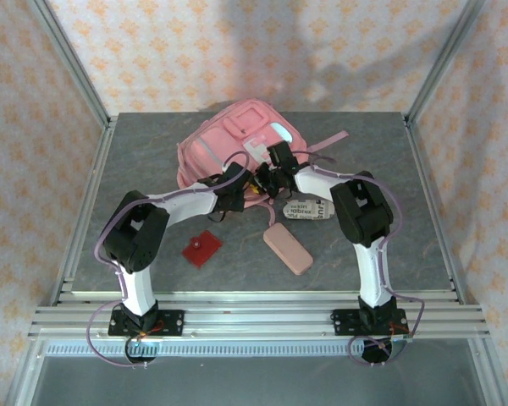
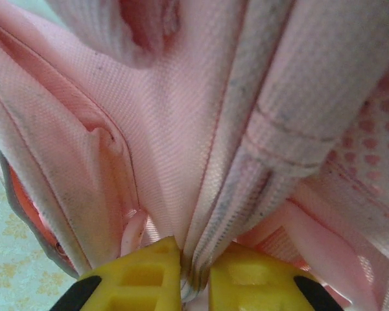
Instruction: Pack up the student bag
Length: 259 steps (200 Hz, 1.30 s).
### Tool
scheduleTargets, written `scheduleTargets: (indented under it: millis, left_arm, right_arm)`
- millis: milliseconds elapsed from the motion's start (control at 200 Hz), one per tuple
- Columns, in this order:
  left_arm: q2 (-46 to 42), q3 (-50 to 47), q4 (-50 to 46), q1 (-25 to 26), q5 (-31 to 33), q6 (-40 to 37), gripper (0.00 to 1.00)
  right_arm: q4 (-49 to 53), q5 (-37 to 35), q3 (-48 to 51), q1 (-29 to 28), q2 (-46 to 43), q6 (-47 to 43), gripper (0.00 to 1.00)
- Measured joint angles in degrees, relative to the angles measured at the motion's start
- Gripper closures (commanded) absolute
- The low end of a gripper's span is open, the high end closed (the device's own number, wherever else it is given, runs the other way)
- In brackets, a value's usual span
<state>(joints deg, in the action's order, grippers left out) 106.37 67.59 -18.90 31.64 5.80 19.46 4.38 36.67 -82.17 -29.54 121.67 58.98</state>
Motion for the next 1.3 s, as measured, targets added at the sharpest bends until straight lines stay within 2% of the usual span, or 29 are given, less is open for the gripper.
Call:
scheduleTargets:
  millis: [75,170,330,586,791,926,1101,1296]
  left_arm:
    - [0.7,0.7,0.0,0.0,0.7,0.0,0.73]
    - [1.3,1.1,0.3,0.0,1.2,0.3,1.0]
    - [1.7,1.4,0.3,0.3,2.4,-0.1,1.0]
    - [-0.4,-1.4,1.7,-0.3,2.6,-0.1,1.0]
    - [-9.6,-9.6,4.1,-6.9,1.9,0.4,1.0]
    - [-12.9,-11.7,4.9,-10.3,1.3,0.6,1.0]
    - [-13.2,-12.6,4.7,-9.6,0.2,0.8,1.0]
    - [-15.1,-13.3,4.4,-3.6,0.7,1.7,1.0]
  right_arm:
    - [-0.2,0.0,0.1,0.0,0.0,0.1,0.87]
    - [-0.7,0.0,0.4,0.0,0.0,0.4,0.9]
    - [-1.0,0.0,0.6,0.0,0.0,0.7,1.0]
    - [-2.1,-0.1,1.2,0.0,0.0,0.9,1.0]
    - [-4.3,1.4,2.3,0.1,0.0,0.8,1.0]
    - [-4.4,2.7,2.3,0.0,0.0,0.8,1.0]
    - [-3.7,2.6,1.9,0.0,0.0,-0.2,1.0]
    - [4.9,1.9,-5.4,1.7,2.7,-3.7,1.0]
